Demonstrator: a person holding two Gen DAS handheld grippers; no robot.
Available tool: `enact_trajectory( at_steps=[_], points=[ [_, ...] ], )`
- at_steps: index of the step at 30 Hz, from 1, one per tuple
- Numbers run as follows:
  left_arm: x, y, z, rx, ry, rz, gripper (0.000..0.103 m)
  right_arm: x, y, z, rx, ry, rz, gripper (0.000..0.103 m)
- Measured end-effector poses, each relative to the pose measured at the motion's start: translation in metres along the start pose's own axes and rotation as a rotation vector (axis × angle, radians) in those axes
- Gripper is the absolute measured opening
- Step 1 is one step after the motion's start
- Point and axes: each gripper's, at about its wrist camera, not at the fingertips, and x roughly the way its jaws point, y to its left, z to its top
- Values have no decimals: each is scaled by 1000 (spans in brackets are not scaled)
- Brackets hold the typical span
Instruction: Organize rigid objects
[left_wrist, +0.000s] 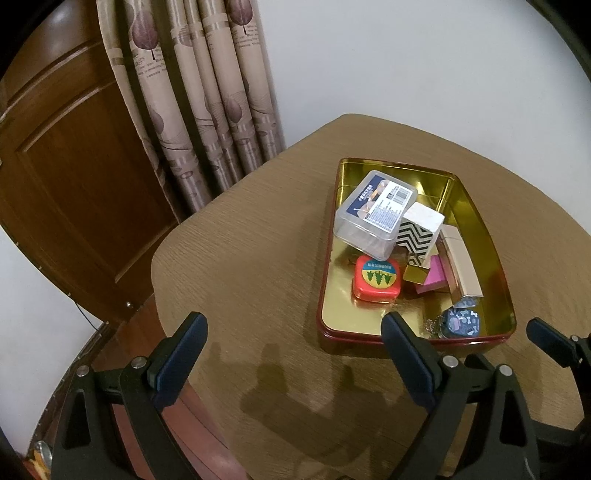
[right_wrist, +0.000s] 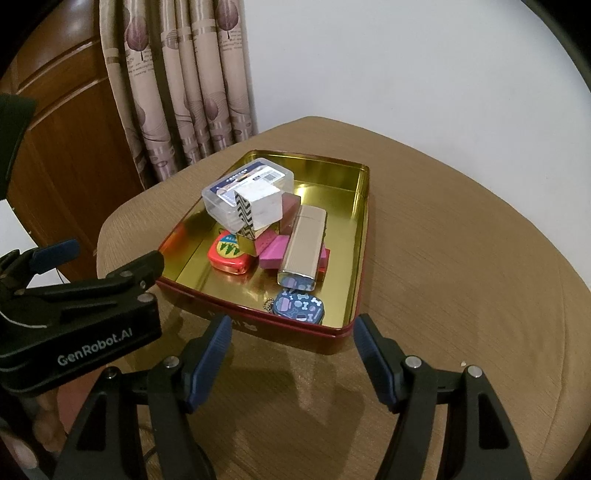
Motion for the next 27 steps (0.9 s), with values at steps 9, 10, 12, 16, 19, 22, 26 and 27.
enact_trajectory(
  at_steps=[9, 10, 12, 16, 19, 22, 26, 27],
  points=[
    [1, -1, 0, 2, 3, -6, 94, 1, 1, 0, 0, 2, -1, 70],
    [1, -2, 0, 4, 4, -7, 94, 1, 1, 0, 0, 2, 0, 70],
    [1, -2, -1, 5, 6, -6, 94, 1, 2, -1, -2, 3, -2, 70],
    [1, -2, -1, 7, 5, -6, 94, 1, 2, -1, -1, 1, -2, 70],
    [1, -2, -2, 8, 7, -6, 94, 1, 2, -1, 1, 3, 1, 70],
    [1, -3, -2, 7, 6, -6, 94, 0, 2, -1, 1, 3, 2, 70],
    [2, -3, -2, 7, 7, -7, 94, 0, 3, -1, -3, 3, 1, 70],
    [2, -3, -1, 7, 7, -5, 94, 1, 3, -1, -4, 3, 0, 70]
  ],
)
